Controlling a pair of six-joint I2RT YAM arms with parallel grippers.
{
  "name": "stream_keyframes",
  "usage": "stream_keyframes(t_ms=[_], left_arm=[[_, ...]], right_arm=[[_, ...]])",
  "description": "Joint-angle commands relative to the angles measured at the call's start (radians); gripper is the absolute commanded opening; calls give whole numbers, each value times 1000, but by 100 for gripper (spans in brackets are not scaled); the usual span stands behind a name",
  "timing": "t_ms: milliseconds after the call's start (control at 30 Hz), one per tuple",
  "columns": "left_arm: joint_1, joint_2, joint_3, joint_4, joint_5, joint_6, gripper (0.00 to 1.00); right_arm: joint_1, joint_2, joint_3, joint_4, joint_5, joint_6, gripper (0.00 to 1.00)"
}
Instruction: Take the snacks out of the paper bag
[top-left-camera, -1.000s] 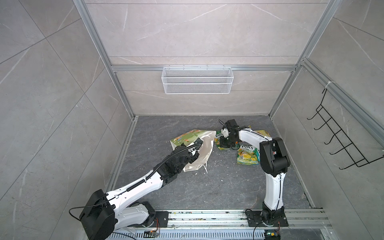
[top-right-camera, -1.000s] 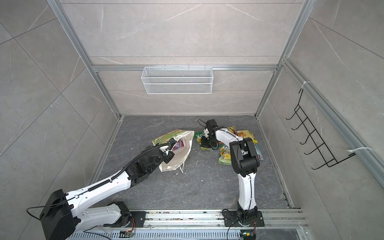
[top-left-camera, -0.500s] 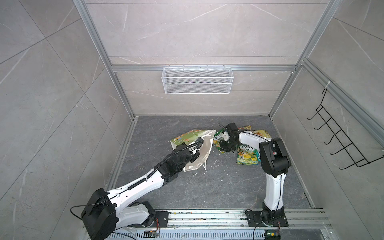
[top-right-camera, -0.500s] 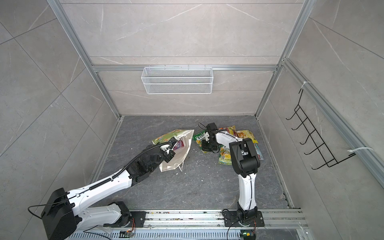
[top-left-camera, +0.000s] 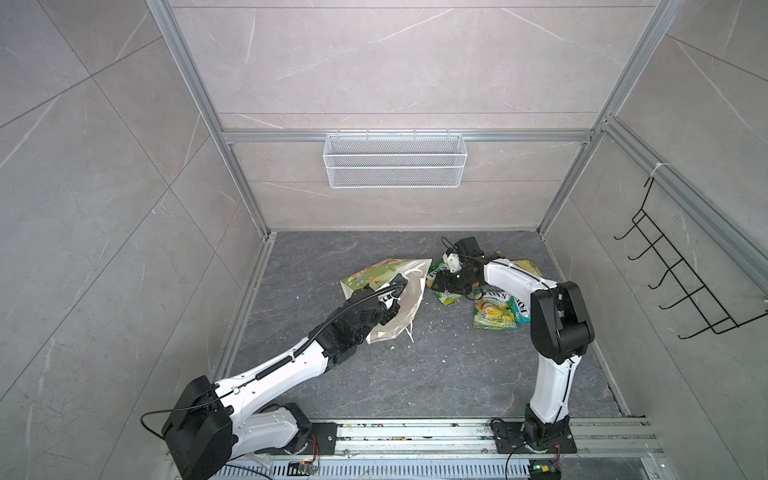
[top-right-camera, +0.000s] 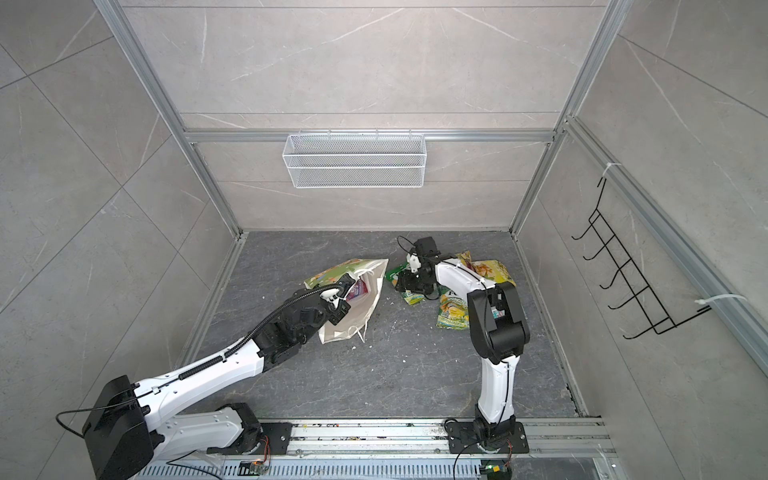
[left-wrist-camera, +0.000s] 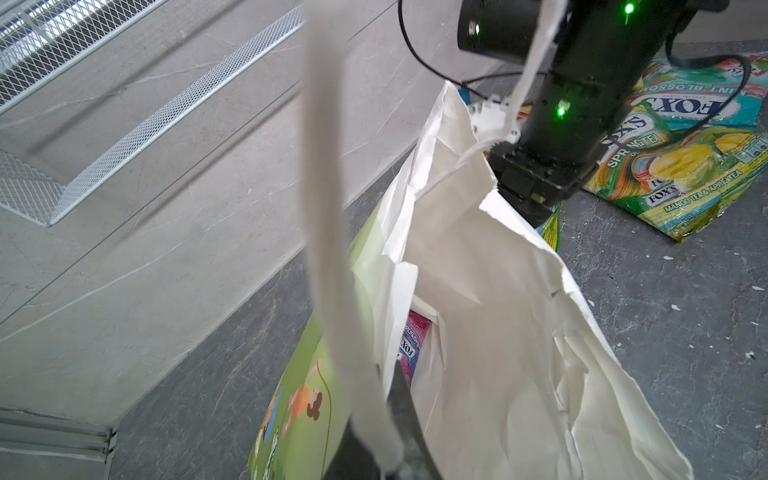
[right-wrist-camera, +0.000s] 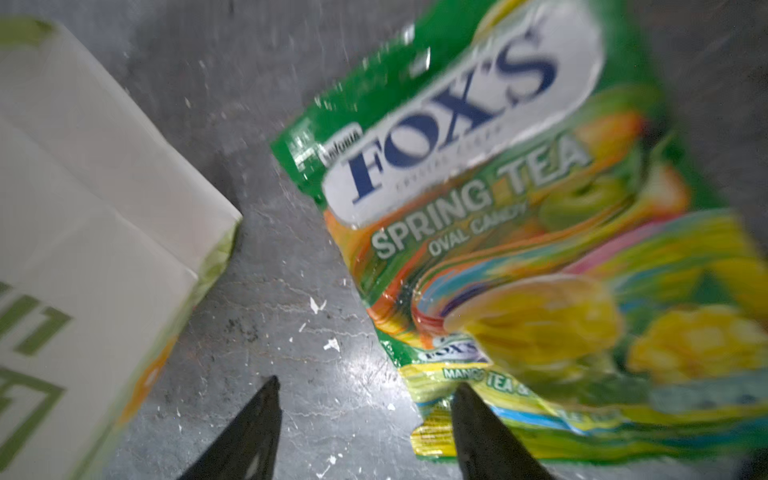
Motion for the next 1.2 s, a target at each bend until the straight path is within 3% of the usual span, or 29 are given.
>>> stream_keyframes(t_ms=[0,33,100,200,500,700,900,1167], left_arm=[[0,-18,39,13,16,7,0],[1,-17,39,13,17,8,0],[1,-18,41,13,17,9,0],[1,-17,44,14,16,13,0],[1,-12,39,16,22,9,0],[1,-9,44,14,23,8,0],[1,-10,46,7,19,12,0],[1,-5,51,1,17,22,0]], right_arm=[[5,-30,75,-56,145,-69,74],[5,-16,102,-86,186,-86,76],[6,28,156,-138,253,-120,90],[9,94,235,-219,314,-163,99],[35,216,333,-278,281,-311,99],[36,326,436,-312,309,-333,99],[36,378,491,-284,341,-231,91],[36,519,680,-384,389,12,83]])
